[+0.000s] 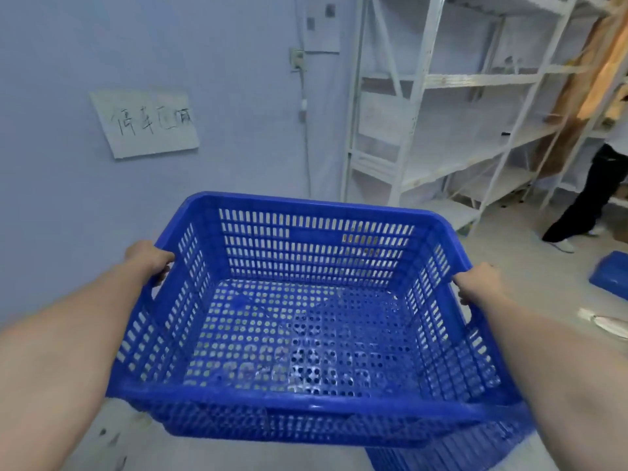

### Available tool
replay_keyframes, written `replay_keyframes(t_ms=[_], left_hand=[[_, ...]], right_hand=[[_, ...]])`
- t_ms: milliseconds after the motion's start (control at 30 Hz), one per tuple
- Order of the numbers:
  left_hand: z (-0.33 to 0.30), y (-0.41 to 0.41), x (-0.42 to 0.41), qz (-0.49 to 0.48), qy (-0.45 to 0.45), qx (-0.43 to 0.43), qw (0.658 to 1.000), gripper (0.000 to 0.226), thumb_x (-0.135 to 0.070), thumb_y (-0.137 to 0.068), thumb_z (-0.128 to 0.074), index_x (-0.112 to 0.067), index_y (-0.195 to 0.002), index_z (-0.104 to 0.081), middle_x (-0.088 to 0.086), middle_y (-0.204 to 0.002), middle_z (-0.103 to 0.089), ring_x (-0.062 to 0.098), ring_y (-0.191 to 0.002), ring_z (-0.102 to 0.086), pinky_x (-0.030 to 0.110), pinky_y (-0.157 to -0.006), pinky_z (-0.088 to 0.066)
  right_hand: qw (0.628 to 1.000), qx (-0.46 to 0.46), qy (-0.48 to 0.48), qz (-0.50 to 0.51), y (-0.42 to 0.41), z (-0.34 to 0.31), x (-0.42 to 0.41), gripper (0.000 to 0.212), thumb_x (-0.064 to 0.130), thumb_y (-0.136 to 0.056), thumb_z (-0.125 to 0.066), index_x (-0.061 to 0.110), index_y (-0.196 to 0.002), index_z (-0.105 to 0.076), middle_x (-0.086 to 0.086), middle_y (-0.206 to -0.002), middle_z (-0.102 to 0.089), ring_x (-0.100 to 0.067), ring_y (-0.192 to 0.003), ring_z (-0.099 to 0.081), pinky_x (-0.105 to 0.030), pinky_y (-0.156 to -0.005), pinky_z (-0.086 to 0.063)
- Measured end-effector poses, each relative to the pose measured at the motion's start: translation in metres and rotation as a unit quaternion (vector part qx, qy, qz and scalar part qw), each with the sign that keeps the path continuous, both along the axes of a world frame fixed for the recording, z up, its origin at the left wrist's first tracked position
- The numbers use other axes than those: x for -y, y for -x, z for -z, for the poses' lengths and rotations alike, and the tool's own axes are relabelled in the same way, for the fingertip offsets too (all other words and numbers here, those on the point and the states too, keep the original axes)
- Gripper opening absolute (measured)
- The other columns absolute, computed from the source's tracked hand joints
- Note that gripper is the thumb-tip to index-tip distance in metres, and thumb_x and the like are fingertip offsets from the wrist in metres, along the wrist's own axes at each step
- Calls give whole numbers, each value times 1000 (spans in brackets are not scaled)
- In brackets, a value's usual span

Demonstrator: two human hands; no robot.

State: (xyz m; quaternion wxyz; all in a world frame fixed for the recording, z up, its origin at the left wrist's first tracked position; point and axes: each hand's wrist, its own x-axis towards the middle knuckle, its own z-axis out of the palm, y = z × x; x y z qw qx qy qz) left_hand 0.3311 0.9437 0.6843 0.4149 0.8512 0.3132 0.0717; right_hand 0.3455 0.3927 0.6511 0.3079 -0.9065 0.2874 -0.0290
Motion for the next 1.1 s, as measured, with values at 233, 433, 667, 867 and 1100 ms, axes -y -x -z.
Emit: replay_keyframes(t_ms=[233, 433, 667, 867, 1100], left_hand=[[49, -6, -70, -107, 38, -25, 993, 17, -2, -82, -61, 5, -70, -52, 20, -60, -54, 24, -45, -44, 28, -47, -40], [79, -31, -101, -177, 48, -38, 982, 21, -2, -79, -60, 3, -60, -52, 18, -46, -52, 26, -43, -45, 31, -50, -42], [120, -43, -158, -248, 76, -64, 964, 32, -8, -84, -61, -1, -55, -49, 7, -27, -44, 27, -41, -43, 38, -57, -43], [123, -76, -185, -306, 81, -64, 946, 36, -2, -93, -51, 1, -58, -42, 13, -49, -45, 11, -14, -36, 16, -21, -26], [205, -122, -303, -334, 87, -146, 927, 38, -12, -90, -59, 1, -56, -47, 7, -31, -50, 31, -55, -53, 39, -65, -52]], right_hand=[[994, -39, -16, -102, -129, 37, -65, 27, 19, -66, -47, 0, -81, -59, -20, -61, -68, -33, -58, -70, -43, -68, -59], [982, -41, 28, -184, -211, 30, -130, 23, 20, -72, -49, 3, -74, -63, -16, -58, -70, -33, -70, -69, -39, -78, -56], [956, -52, 33, -286, -289, 27, -215, 25, 18, -84, -50, -5, -90, -59, -14, -65, -57, -25, -54, -53, -28, -52, -39], [940, -71, 13, -333, -366, 56, -309, 27, 19, -85, -48, -4, -90, -61, -22, -81, -69, -25, -53, -60, -28, -53, -46], [939, -143, 10, -311, -446, 156, -423, 35, 20, -82, -51, -10, -95, -62, -29, -89, -70, -39, -80, -67, -40, -76, -55]])
